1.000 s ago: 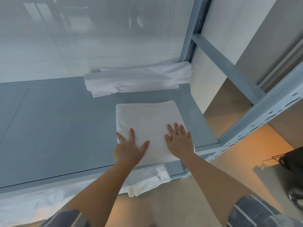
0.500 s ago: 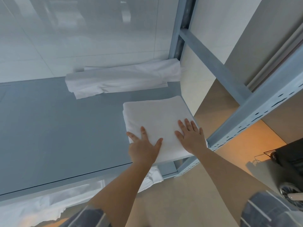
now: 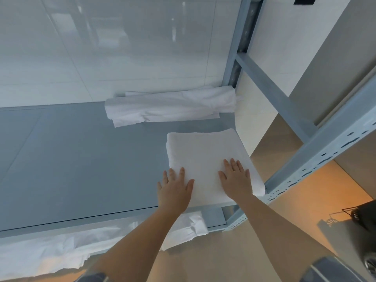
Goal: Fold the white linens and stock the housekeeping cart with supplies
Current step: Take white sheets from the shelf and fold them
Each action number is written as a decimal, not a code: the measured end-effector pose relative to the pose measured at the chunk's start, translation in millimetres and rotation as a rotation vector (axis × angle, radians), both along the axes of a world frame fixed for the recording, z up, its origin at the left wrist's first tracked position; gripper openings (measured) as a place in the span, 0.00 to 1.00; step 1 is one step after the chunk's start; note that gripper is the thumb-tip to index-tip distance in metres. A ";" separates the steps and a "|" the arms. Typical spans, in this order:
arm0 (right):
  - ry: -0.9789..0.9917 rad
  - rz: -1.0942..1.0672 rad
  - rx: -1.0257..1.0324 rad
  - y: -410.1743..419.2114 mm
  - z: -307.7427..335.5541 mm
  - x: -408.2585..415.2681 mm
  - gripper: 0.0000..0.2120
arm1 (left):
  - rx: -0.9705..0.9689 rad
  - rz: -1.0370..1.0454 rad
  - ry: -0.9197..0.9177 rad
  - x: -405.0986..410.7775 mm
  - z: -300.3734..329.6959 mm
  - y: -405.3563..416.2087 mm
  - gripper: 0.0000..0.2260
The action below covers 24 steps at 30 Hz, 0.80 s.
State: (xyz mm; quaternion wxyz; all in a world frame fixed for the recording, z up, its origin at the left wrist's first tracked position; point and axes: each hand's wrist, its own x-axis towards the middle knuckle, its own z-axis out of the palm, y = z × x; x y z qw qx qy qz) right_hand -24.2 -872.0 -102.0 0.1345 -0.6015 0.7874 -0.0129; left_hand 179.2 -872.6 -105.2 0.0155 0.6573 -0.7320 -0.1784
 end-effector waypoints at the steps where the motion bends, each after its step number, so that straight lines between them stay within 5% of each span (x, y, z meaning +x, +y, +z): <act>1: -0.023 0.019 -0.026 0.7 3.6 9.1 0.26 | -0.016 0.014 0.005 9.3 2.8 1.0 0.28; 13: -0.194 0.176 -0.134 -14.7 28.2 133.8 0.23 | -0.122 0.149 0.066 114.1 23.7 -6.4 0.27; 24: -0.153 0.198 -0.185 -51.8 24.0 279.2 0.23 | -0.178 0.018 0.017 242.1 23.5 -52.2 0.27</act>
